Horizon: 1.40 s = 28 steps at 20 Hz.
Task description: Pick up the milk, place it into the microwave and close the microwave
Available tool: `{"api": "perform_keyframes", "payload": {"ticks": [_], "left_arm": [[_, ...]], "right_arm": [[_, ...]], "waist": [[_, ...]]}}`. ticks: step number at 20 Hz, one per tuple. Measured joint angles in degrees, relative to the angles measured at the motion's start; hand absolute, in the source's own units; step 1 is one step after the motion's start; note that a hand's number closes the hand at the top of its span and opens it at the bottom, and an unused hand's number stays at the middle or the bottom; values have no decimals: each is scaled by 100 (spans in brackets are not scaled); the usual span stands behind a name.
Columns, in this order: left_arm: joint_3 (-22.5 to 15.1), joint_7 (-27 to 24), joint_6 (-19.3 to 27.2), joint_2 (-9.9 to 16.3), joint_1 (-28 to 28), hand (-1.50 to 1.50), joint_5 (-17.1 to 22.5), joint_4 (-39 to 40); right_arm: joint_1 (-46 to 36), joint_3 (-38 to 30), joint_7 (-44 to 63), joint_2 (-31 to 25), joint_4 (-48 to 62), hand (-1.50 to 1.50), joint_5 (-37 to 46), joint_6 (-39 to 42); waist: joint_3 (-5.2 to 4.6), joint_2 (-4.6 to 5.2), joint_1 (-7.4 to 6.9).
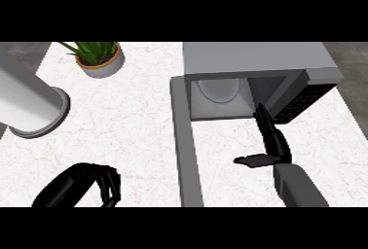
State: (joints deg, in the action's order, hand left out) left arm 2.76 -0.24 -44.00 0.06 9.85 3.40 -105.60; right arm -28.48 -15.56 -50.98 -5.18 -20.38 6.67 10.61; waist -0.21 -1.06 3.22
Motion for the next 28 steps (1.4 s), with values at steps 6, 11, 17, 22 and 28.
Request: {"api": "perform_keyframes", "payload": {"ticks": [6,11,17,22,28], "left_arm": [[-483,-337,294,7,-391,150,-845,536],[-987,-729,663,-2,-758,150,-1372,1148],[-1858,-1327,1553,-5,-979,150,-1798,1821],[-2762,-1478,2346,13,-1350,150,-1684,2419],[-4006,-1248,3481,21,-1808,150,-1150,3019]], "right_arm": [[1158,77,-67,-279,-908,-150,-154,297],[2197,129,69,-473,-2043,-150,-409,501],[3386,192,465,-794,-3654,-150,-941,1036],[4189,266,815,-949,-5002,-150,-1463,1397],[4754,486,1475,-1067,-6408,-150,-2188,1843]], "waist": [[-8,4,93],[-11,28,78],[-9,55,26],[-5,74,14],[-4,97,62]]}}
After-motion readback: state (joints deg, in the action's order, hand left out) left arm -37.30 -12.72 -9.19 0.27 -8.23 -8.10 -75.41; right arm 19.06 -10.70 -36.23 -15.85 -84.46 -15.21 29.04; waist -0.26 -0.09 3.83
